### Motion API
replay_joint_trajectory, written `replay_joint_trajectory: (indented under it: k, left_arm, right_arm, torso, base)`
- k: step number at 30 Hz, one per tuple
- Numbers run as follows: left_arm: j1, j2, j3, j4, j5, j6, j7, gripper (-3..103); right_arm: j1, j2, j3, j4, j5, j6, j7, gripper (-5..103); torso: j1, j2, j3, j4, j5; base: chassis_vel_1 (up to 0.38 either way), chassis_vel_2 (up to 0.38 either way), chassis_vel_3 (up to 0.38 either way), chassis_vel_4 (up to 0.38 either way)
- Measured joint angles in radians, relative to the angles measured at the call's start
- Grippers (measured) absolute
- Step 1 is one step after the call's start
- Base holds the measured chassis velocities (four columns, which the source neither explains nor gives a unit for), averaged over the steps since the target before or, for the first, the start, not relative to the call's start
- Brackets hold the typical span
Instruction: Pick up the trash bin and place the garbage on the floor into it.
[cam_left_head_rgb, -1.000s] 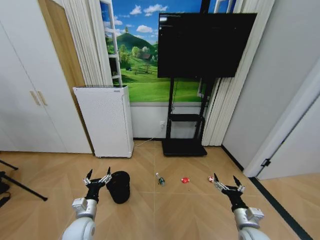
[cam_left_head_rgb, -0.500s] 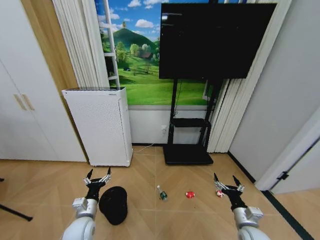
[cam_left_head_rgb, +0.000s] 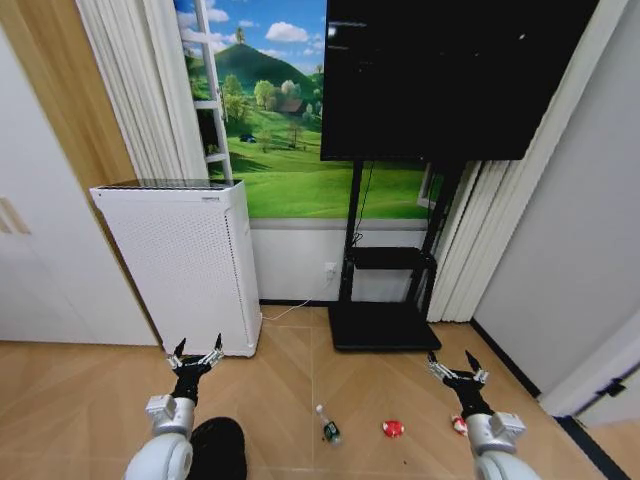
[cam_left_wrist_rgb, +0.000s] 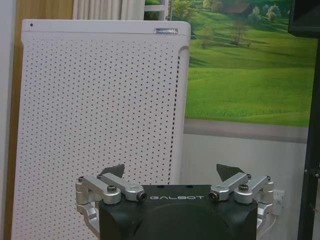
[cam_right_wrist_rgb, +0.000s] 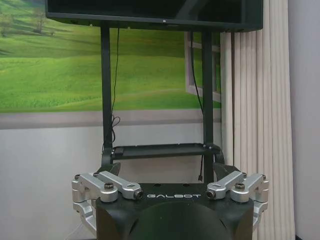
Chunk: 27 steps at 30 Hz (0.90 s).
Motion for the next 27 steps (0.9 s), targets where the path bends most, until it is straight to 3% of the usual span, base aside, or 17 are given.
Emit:
replay_joint_trajectory:
  k: [8, 11, 21, 27]
  left_arm:
    - [-0.001, -0.001, 0.001, 0.001, 0.003, 0.000, 0.000, 100]
    - [-0.001, -0.002, 0.003, 0.001, 0.003, 0.000, 0.000, 100]
    - [0.010, -0.001, -0.005, -0.043, 0.009, 0.098, -0.053, 100]
    - [0.007, 0.004, -0.012, -0.041, 0.011, 0.099, -0.056, 100]
  right_arm:
    - [0.008, 0.000, -0.007, -0.006, -0.006, 0.041, 0.040, 100]
    - [0.009, 0.000, -0.007, -0.008, -0.014, 0.052, 0.044, 100]
    - [0.005, 0.002, -0.007, -0.009, -0.014, 0.069, 0.023, 100]
    - [0.004, 0.003, -0.009, -0.009, -0.017, 0.069, 0.015, 100]
  torso:
    - [0.001, 0.000, 0.001, 0.0008, 0.0010]
    - [0.001, 0.000, 0.000, -0.0003, 0.0001]
    - [0.000, 0.000, 0.000, 0.0002, 0.0005]
    - [0.000, 0.000, 0.000, 0.0002, 0.0005]
  base:
    - [-0.180, 0.183, 0.173, -0.181]
    - [-0.029, 0.063, 0.020, -0.026]
    - [0.039, -0.027, -0.042, 0.025]
    - [0.000, 0.000, 0.000, 0.000]
